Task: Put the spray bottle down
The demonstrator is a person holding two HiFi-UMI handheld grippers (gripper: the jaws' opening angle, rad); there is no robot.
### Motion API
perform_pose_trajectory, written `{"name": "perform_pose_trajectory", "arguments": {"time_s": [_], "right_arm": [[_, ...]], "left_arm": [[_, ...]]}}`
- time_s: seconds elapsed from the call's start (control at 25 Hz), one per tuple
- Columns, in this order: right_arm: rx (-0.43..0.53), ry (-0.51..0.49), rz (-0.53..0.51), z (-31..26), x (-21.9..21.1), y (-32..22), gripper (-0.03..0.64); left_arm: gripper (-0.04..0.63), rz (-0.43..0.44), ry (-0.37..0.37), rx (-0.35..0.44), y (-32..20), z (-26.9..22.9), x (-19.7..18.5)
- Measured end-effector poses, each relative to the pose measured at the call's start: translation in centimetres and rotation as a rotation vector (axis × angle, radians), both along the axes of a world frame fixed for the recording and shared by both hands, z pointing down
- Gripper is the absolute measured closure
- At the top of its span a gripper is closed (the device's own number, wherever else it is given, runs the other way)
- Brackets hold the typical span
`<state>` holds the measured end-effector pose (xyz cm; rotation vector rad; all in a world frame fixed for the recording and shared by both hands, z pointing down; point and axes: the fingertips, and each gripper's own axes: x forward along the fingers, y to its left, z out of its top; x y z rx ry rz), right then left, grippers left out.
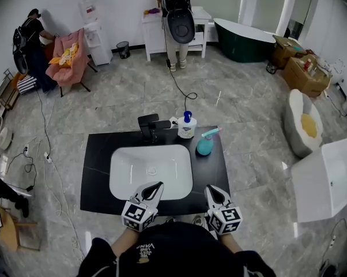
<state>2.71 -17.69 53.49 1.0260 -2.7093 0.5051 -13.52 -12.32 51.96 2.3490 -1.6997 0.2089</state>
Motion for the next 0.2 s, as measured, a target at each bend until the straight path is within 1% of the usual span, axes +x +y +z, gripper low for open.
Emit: {"name": "perform_pose_trajectory", "arguments": {"time_s": [0.2], "right_arm": [[0.005,0.001,0.001,-0.17,0.46,-0.53,0.615]], "left_arm": [[0.577,0.002,0.003,0.004,-0.53,-0.12,0.65]]}}
